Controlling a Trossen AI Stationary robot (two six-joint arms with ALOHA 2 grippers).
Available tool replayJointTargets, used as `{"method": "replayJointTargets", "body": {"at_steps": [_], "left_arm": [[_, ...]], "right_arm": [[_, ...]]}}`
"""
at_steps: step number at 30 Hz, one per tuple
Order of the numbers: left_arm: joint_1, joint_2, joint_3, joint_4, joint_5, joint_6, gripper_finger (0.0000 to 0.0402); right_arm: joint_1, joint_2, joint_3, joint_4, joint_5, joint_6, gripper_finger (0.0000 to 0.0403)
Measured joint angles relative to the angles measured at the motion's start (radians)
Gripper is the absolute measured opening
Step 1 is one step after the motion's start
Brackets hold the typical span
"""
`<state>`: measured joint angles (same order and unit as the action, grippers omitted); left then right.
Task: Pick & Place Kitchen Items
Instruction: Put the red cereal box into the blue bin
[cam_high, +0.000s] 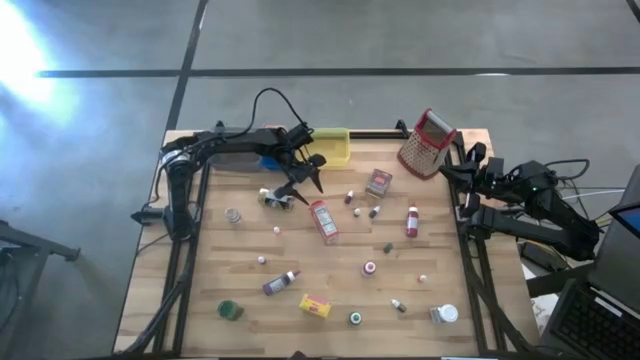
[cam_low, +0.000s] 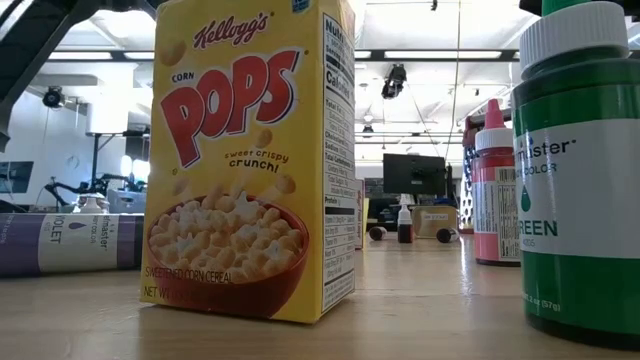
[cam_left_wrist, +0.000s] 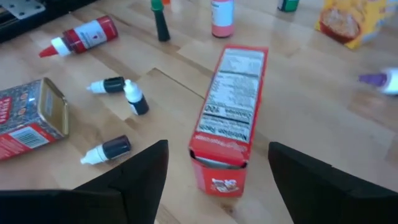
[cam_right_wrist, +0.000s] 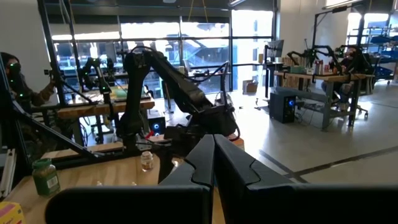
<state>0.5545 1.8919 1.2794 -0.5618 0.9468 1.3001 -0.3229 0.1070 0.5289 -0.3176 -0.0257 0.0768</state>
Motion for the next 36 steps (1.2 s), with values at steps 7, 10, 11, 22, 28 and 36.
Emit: {"method": "replayJointTargets", "body": {"at_steps": [7, 10, 11, 22, 28, 36], "left_arm": [[0.004, 0.011, -0.048, 0.078, 0.026, -0.003, 0.0280], [0.008, 0.035, -0.048, 0.124, 0.065, -0.030, 0.0280], [0.010, 0.046, -0.048, 0.144, 0.069, -0.045, 0.0280], [0.034, 0.083, -0.042, 0.170, 0.121, -0.110, 0.0281], [0.031, 0.105, -0.043, 0.157, 0.136, -0.132, 0.0281], [0.018, 0.148, -0.043, 0.161, 0.176, -0.130, 0.0281]], "right_arm": [[0.000, 0.000, 0.000, 0.000, 0.000, -0.001, 0.0008], [0.000, 0.000, 0.000, 0.000, 0.000, 0.000, 0.0008], [0.000, 0.000, 0.000, 0.000, 0.000, -0.001, 0.0008], [0.000, 0.000, 0.000, 0.000, 0.000, -0.001, 0.0008], [0.000, 0.000, 0.000, 0.000, 0.000, 0.000, 0.0008], [0.000, 0.000, 0.000, 0.000, 0.000, -0.001, 0.0008]]}}
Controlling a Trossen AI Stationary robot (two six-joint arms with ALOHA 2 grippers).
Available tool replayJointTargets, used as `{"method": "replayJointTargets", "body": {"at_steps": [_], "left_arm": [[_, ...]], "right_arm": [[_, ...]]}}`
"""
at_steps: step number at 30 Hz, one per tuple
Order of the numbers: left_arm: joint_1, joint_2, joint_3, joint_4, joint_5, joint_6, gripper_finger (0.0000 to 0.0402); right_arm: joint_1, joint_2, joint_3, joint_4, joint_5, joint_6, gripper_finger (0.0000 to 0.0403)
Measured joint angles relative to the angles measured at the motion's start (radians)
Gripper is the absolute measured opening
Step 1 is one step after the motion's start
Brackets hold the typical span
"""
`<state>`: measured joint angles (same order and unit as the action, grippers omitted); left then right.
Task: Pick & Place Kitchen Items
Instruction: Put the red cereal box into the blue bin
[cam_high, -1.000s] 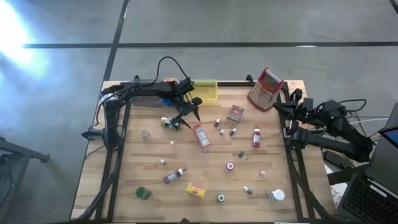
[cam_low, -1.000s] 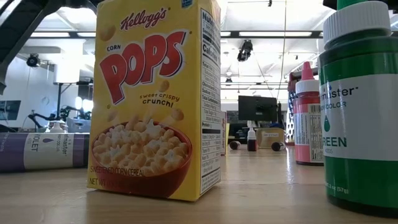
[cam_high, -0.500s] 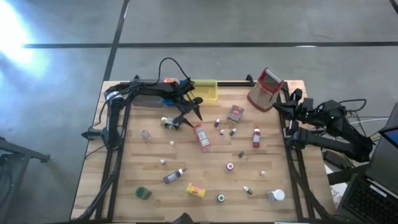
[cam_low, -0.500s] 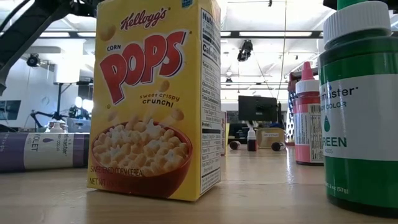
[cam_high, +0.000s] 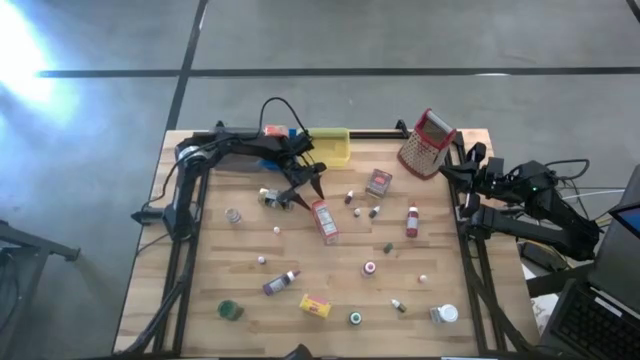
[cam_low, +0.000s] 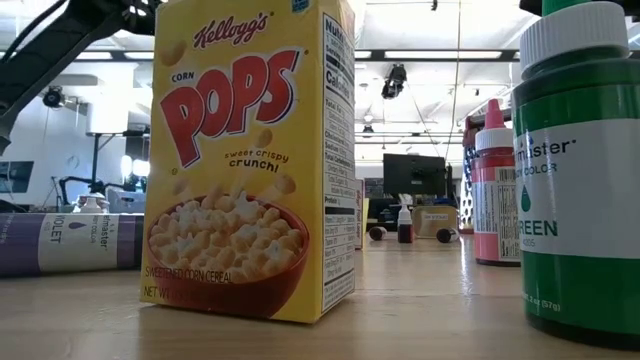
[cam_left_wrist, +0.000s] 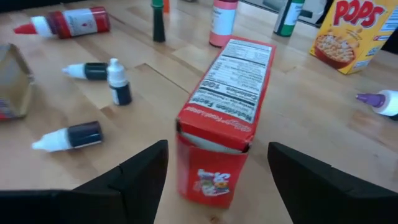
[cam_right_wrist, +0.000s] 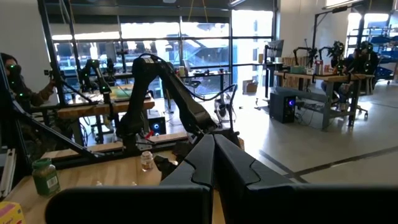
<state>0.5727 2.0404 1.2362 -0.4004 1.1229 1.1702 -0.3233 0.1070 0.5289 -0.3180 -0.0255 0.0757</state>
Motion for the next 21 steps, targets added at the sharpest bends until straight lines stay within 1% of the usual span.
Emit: {"method": "replayJointTargets", "body": {"at_steps": [11, 21], "left_arm": [[-0.042, 0.056, 0.000, 0.083, 0.024, -0.006, 0.0281], [-0.080, 0.058, 0.000, 0.120, 0.023, 0.000, 0.0281]], "right_arm": [[0.000, 0.000, 0.000, 0.000, 0.000, 0.001, 0.0008], [0.000, 0.000, 0.000, 0.000, 0.000, 0.000, 0.0008]]}}
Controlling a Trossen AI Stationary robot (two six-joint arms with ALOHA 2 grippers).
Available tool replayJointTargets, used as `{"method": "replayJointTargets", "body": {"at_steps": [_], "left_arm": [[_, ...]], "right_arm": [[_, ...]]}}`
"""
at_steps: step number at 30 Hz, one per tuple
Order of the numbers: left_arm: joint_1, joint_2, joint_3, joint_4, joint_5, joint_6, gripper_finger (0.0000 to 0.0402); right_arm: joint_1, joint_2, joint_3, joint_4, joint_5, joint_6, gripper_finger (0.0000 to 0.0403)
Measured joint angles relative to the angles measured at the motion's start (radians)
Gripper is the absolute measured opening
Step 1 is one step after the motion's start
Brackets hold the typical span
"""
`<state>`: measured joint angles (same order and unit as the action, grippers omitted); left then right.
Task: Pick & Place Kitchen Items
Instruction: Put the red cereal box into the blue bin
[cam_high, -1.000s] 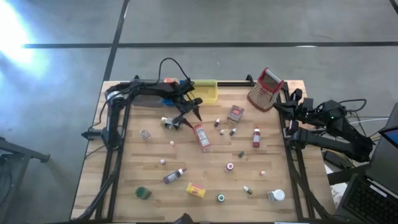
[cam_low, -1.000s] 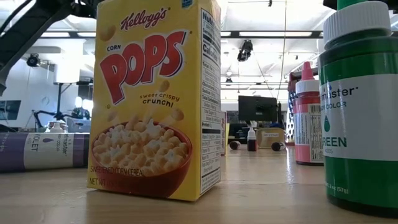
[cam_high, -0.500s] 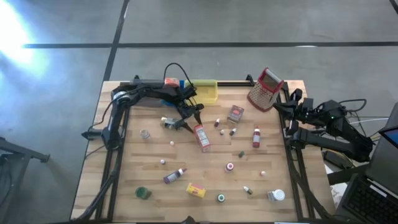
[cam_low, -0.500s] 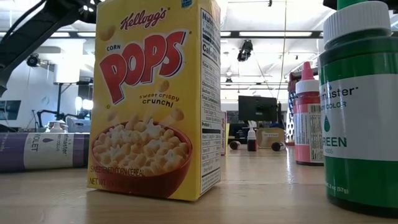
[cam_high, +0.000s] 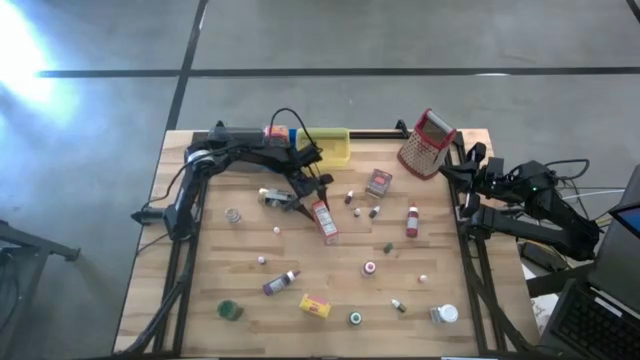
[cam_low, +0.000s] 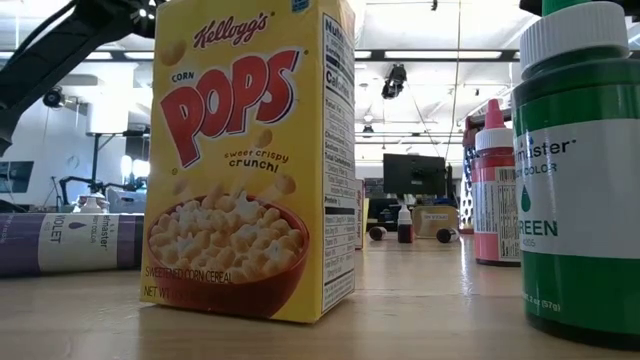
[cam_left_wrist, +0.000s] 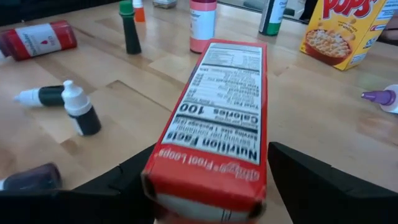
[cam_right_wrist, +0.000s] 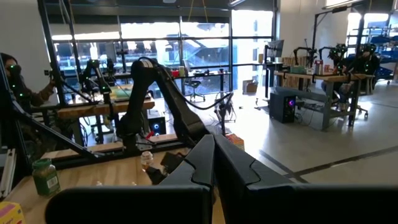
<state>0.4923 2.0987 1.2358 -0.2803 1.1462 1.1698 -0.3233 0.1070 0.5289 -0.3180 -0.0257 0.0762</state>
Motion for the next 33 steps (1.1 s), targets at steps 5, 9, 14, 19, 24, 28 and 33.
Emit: {"method": "replayJointTargets", "body": {"at_steps": [5, 9, 14, 19, 24, 28, 33], "left_arm": [[-0.005, 0.000, 0.000, 0.000, -0.005, 0.001, 0.0277], [-0.004, 0.000, 0.000, 0.000, -0.008, 0.001, 0.0266], [-0.004, -0.001, 0.000, 0.001, -0.018, 0.001, 0.0246], [-0.004, -0.001, 0.000, 0.002, -0.021, 0.001, 0.0224], [-0.004, -0.001, 0.000, 0.003, -0.021, -0.003, 0.0203], [-0.004, -0.001, 0.000, 0.003, -0.021, -0.025, 0.0189], [-0.004, -0.008, 0.000, 0.004, -0.028, -0.074, 0.0184]], "right_arm": [[0.000, 0.000, 0.000, 0.000, 0.000, 0.000, 0.0008], [0.000, 0.000, 0.000, 0.000, 0.000, 0.000, 0.0008], [0.000, 0.000, 0.000, 0.000, 0.000, 0.000, 0.0008], [0.000, 0.000, 0.000, 0.000, 0.000, 0.000, 0.0008], [0.000, 0.000, 0.000, 0.000, 0.000, -0.001, 0.0008], [0.000, 0.000, 0.000, 0.000, 0.000, 0.000, 0.0008], [0.000, 0.000, 0.000, 0.000, 0.000, 0.000, 0.0008]]}}
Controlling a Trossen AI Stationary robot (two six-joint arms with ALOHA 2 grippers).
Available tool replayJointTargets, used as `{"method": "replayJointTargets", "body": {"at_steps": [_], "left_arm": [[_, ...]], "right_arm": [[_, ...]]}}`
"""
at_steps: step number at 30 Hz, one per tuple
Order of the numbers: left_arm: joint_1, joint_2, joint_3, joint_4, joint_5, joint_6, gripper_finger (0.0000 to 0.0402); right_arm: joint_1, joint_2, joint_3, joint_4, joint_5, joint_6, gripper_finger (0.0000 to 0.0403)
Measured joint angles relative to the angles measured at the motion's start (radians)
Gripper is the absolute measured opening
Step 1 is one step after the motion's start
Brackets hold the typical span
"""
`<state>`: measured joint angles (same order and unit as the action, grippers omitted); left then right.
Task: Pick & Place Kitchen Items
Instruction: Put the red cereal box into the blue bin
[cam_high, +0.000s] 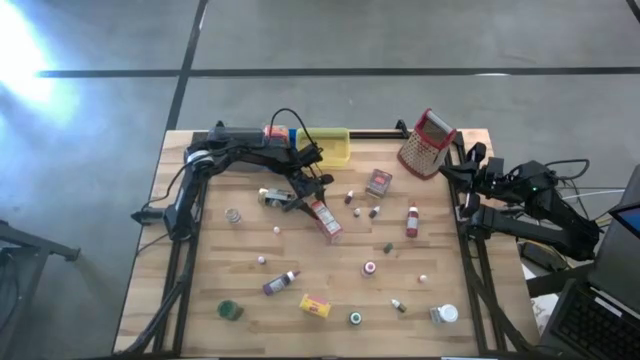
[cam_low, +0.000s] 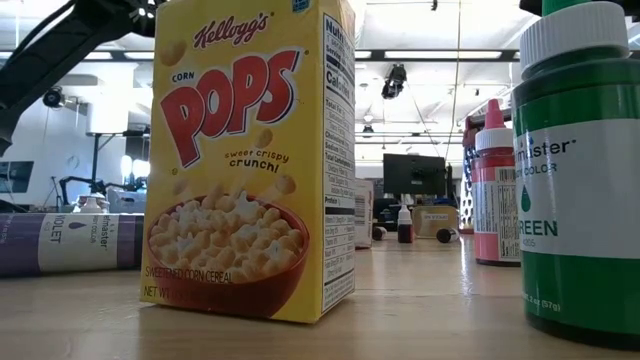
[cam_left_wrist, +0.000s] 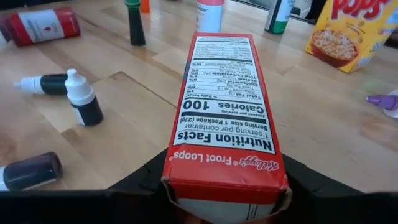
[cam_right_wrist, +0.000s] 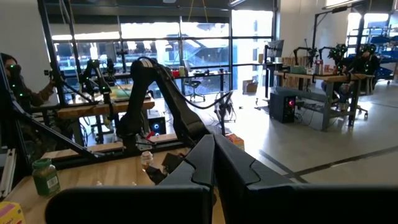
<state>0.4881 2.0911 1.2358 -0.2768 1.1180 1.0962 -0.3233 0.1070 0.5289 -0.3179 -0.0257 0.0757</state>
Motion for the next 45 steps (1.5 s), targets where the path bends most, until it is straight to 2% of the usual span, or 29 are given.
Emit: {"method": "replayJointTargets", "body": {"at_steps": [9, 15, 19, 23, 28, 31, 36, 41, 45], "left_arm": [[0.000, -0.065, 0.003, 0.002, 0.008, -0.375, 0.0184], [0.000, -0.130, 0.003, 0.000, 0.012, -0.431, 0.0185], [0.003, -0.179, 0.003, -0.006, 0.021, -0.531, 0.0186], [0.005, -0.249, 0.005, -0.010, 0.021, -0.547, 0.0186], [0.005, -0.344, 0.005, -0.036, -0.044, -0.549, 0.0186], [0.005, -0.414, 0.005, -0.063, -0.149, -0.548, 0.0186], [0.002, -0.536, 0.005, -0.140, -0.430, -0.532, 0.0186], [-0.006, -0.642, 0.024, -0.340, -0.752, -0.480, 0.0186], [-0.007, -0.673, 0.082, -0.534, -1.010, -0.471, 0.0186]], "right_arm": [[0.000, 0.000, 0.000, 0.000, 0.000, 0.000, 0.0008], [0.000, 0.000, 0.000, 0.000, 0.000, 0.000, 0.0008], [0.000, 0.000, 0.000, 0.000, 0.000, 0.000, 0.0008], [0.000, 0.000, 0.000, 0.000, 0.000, 0.000, 0.0008], [0.000, 0.000, 0.000, 0.000, 0.000, 0.000, 0.0008], [0.000, 0.000, 0.000, 0.000, 0.000, 0.001, 0.0008], [0.000, 0.000, 0.000, 0.000, 0.000, 0.001, 0.0008], [0.000, 0.000, 0.000, 0.000, 0.000, 0.000, 0.0008], [0.000, 0.000, 0.000, 0.000, 0.000, 0.001, 0.0008]]}}
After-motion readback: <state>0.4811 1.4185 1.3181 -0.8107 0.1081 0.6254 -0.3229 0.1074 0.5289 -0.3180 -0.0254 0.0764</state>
